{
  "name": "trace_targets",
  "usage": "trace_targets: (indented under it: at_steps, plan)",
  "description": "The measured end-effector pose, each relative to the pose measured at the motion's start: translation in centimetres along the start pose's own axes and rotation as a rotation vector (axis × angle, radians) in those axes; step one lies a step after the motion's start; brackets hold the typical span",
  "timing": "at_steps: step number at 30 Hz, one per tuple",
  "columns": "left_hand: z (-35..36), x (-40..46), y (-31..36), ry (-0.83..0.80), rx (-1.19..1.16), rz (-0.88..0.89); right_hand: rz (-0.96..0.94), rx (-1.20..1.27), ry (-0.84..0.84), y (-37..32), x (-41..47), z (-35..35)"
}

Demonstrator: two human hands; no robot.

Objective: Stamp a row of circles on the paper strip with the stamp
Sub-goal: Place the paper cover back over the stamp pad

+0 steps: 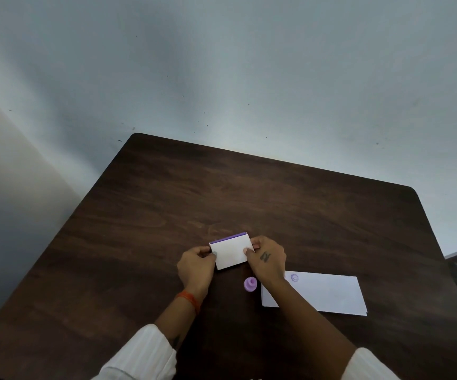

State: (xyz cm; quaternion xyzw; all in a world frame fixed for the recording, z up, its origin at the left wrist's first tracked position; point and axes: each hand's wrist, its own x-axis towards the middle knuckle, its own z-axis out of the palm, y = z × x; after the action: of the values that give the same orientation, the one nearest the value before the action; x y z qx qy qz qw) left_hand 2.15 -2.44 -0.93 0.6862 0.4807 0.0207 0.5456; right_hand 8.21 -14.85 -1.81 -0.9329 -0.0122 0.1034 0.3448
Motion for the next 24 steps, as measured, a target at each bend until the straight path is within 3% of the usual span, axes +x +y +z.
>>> trace_targets:
  at_steps: [24]
  plan:
    - [-0.4, 0.4, 0.9, -0.033, -0.014, -0.057, 0.12, -0.015, -0.08, -0.2, 1.2, -0.4]
